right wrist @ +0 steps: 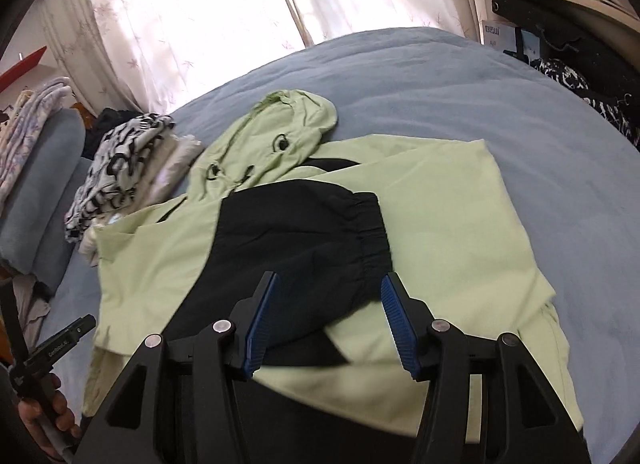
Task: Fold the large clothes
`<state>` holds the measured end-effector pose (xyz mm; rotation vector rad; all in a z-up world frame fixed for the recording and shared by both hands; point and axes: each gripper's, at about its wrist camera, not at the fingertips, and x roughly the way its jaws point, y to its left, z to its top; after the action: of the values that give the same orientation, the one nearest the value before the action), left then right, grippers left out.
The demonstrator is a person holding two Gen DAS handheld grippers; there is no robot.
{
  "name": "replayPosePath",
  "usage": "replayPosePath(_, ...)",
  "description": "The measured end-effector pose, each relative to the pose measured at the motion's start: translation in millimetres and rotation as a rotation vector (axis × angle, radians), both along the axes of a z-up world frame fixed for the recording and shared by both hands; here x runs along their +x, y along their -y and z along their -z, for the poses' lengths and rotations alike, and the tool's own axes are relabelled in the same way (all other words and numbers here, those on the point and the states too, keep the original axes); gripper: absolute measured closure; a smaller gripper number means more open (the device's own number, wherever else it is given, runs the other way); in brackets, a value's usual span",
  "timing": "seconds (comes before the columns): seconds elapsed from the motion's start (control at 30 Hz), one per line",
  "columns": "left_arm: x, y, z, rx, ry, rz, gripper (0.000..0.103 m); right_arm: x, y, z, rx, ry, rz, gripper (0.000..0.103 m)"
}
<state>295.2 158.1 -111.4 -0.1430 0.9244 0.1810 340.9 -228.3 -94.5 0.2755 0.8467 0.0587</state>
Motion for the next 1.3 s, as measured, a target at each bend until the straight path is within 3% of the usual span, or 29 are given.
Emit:
replayPosePath(0.27,-60,2,-33,0.006,0.035,-0.011,0.074,-76,10,-35,-0.008,0.036,-0.008,0.049)
replayPosePath(0.43,-94,6,-43,0.042,0.045,-0.006,0.074,-120,26,-46,-0.005,0.048,0.002,0.049)
replayPosePath(0.7,-146,-4,-54,0.038,0.064,-0.025,0.074,-172,48,-55,-0.003,0.066,0.016,0.048)
replayPosePath(0.83,-171,-17,-55,0.02,0.072,-0.039,0.059,-201,54,-57,-0.02,0.077,0.005,0.043)
replayPosePath(1.03,-212,-36,-49,-0.005,0.054,-0.015,0.055,-248,64,-53,-0.051,0.078,-0.035,0.039)
replayPosePath(1.3,-268,-58,-17,-0.051,-0.02,0.072,0.051,-303,103,-25,-0.136,0.028,-0.074,0.03)
